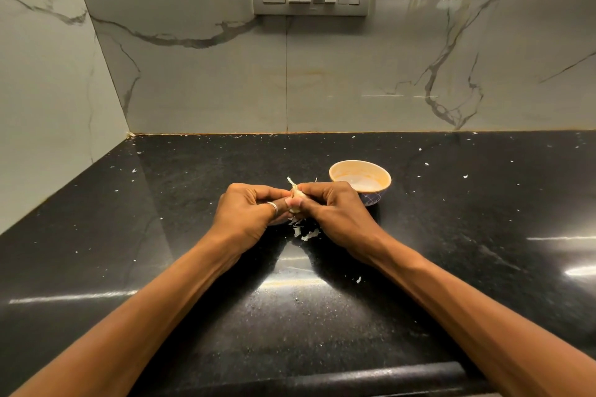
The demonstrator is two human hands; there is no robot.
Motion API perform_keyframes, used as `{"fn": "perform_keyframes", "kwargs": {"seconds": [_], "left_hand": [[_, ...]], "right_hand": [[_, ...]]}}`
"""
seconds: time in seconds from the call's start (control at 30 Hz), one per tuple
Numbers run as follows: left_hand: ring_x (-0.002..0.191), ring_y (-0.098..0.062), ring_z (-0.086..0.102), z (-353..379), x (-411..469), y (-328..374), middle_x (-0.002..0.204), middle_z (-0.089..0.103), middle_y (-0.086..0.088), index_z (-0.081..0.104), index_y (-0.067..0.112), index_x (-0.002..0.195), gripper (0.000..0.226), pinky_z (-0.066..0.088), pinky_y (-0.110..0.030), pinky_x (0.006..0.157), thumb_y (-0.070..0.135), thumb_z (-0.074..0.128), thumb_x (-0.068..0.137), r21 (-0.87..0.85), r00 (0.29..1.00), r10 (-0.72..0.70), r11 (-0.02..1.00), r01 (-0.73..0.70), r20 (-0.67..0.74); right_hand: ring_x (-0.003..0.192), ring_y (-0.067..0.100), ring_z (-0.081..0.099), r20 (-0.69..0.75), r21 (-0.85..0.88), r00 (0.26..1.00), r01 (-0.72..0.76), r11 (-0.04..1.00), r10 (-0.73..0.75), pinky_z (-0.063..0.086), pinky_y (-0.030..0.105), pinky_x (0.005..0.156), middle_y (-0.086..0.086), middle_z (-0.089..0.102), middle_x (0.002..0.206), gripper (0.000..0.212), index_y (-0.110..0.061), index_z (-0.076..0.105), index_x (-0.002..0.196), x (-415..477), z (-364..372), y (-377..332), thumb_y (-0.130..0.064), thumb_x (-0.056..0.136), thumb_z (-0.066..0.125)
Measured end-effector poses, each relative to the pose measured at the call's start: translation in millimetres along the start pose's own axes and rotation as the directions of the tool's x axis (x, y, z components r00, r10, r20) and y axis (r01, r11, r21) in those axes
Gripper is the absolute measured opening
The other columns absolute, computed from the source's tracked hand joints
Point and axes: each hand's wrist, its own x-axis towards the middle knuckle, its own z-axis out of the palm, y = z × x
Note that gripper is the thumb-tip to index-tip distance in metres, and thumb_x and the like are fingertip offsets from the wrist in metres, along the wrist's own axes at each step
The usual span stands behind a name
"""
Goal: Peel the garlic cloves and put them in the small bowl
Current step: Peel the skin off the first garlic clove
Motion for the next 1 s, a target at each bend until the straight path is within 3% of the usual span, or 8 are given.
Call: {"fn": "perform_keyframes", "kwargs": {"seconds": [0.2, 0.33, 0.53, 0.63, 0.77, 0.87, 1.0], "left_hand": [[0.078, -0.018, 0.076, 0.3, -2.0, 2.7, 0.083, 0.078, -0.010, 0.079, 0.005, 0.095, 0.017, 0.056, -0.016, 0.067, 0.007, 0.081, 0.078, 0.015, 1.000, 0.017, 1.000, -0.017, -0.010], [0.079, -0.016, 0.076, -0.5, -1.6, 3.2, 0.081, 0.078, -0.005, 0.080, 0.011, 0.092, 0.015, 0.056, -0.016, 0.068, 0.011, 0.083, 0.078, 0.069, 0.999, 0.034, 0.997, -0.031, -0.035], [0.085, -0.023, 0.076, -2.1, -0.5, 2.1, 0.083, 0.078, -0.009, 0.079, 0.013, 0.089, 0.012, 0.060, -0.036, 0.083, 0.009, 0.083, 0.079, 0.071, 0.998, 0.008, 0.997, -0.003, -0.066], [0.085, -0.021, 0.076, -2.8, 1.4, 1.6, 0.085, 0.077, -0.007, 0.078, 0.016, 0.089, 0.010, 0.062, -0.036, 0.080, 0.009, 0.079, 0.083, 0.095, 0.997, 0.015, 0.995, -0.008, -0.078], [0.080, -0.015, 0.076, -2.4, 1.4, 0.5, 0.082, 0.077, 0.001, 0.079, 0.023, 0.085, 0.011, 0.062, -0.030, 0.071, 0.013, 0.077, 0.085, 0.208, 0.989, 0.083, 0.976, -0.056, -0.125], [0.075, -0.010, 0.074, -1.8, 2.5, -1.5, 0.074, 0.076, 0.007, 0.077, 0.026, 0.081, 0.010, 0.062, -0.034, 0.075, 0.016, 0.077, 0.082, 0.350, 0.974, 0.166, 0.931, -0.104, -0.152], [0.071, 0.000, 0.068, -0.1, 3.1, 0.0, 0.070, 0.072, 0.012, 0.074, 0.026, 0.076, 0.007, 0.055, -0.025, 0.072, 0.024, 0.080, 0.075, 0.523, 0.950, 0.259, 0.842, -0.132, -0.178]], "right_hand": [[0.094, 0.040, 0.068, -0.009, -0.015, 1.000, -0.003, 1.000, 0.003, 0.054, 0.061, 0.084, 0.016, 0.074, 0.092, 0.017, -0.010, 0.075, 0.097, -0.6, -0.7, -1.7, -0.021, 0.100, 0.062], [0.091, 0.030, 0.072, -0.055, -0.021, 0.998, -0.036, 0.999, 0.035, 0.057, 0.056, 0.084, 0.007, 0.076, 0.092, 0.012, -0.014, 0.074, 0.103, 0.8, 0.0, 0.6, -0.019, 0.099, 0.064], [0.094, 0.016, 0.072, -0.043, -0.073, 0.998, -0.039, 0.997, 0.036, 0.059, 0.046, 0.088, -0.003, 0.077, 0.096, 0.015, -0.019, 0.074, 0.108, 1.1, 1.6, -1.9, -0.027, 0.097, 0.067], [0.094, 0.013, 0.072, -0.040, -0.101, 0.999, -0.029, 0.994, 0.025, 0.059, 0.044, 0.089, -0.005, 0.076, 0.097, 0.017, -0.021, 0.074, 0.111, 0.7, 2.1, -3.5, -0.026, 0.096, 0.068], [0.089, 0.013, 0.074, -0.052, -0.103, 0.998, -0.037, 0.994, 0.031, 0.061, 0.042, 0.086, -0.003, 0.077, 0.097, 0.019, -0.018, 0.074, 0.114, 0.4, 2.8, -7.1, -0.020, 0.095, 0.069], [0.086, 0.012, 0.075, -0.061, -0.120, 0.998, -0.028, 0.992, 0.021, 0.061, 0.042, 0.084, -0.002, 0.077, 0.095, 0.019, -0.016, 0.075, 0.112, -0.9, 4.6, -8.6, -0.018, 0.094, 0.070], [0.082, 0.010, 0.075, -0.080, -0.142, 0.997, -0.017, 0.990, 0.006, 0.062, 0.040, 0.081, -0.002, 0.078, 0.092, 0.016, -0.015, 0.076, 0.109, -3.6, 6.1, -11.8, -0.018, 0.094, 0.070]]}}
